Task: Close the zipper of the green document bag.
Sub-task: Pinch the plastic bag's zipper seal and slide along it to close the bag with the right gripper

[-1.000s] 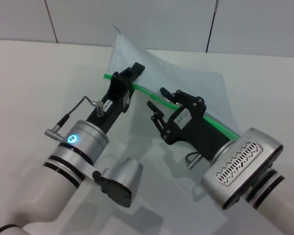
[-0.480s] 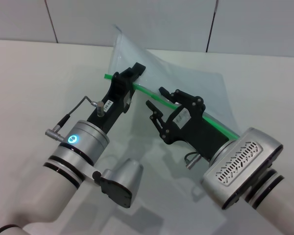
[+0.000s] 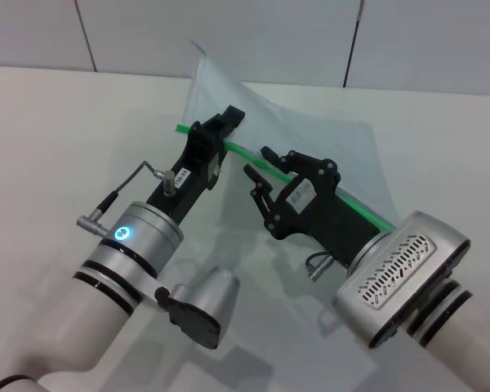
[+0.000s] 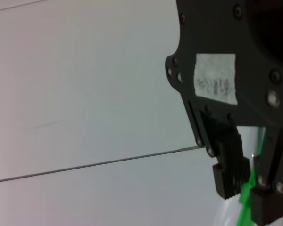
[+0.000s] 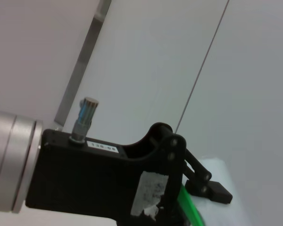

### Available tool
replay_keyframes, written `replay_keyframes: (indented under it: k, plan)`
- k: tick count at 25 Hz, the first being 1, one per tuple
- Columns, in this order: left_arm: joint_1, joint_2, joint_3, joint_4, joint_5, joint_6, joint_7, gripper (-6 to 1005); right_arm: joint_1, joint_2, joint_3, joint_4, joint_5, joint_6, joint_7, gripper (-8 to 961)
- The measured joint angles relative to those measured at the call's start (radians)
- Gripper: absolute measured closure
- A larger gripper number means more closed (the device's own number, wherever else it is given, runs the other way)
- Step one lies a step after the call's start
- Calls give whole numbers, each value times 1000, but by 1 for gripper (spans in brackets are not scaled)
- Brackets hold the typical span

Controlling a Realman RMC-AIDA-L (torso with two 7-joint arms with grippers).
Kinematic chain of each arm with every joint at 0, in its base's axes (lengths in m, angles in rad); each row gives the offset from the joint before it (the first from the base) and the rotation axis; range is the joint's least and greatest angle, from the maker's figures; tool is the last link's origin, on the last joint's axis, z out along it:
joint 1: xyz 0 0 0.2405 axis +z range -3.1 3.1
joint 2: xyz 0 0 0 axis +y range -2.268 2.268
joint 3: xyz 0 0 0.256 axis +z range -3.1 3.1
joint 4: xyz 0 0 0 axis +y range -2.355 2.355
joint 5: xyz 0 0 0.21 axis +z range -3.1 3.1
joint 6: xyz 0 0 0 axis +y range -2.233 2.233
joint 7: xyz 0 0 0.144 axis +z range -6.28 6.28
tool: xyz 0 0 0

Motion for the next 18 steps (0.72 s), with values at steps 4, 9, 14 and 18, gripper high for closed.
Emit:
replay_keyframes:
  k: [4,9,14,18]
  plan:
    - [0,0,0,0,6,2,0,904,-1,0,1,0,0,0,0,688]
    - [0,0,0,0,6,7,0,903,0,0,-2,0,0,0,0,720]
    - [0,0,0,0,7,8,0,903,0,0,-3,0,1,0,0,748]
    - [0,0,0,0,8,9,0,902,0,0,-5,1,0,0,0,787]
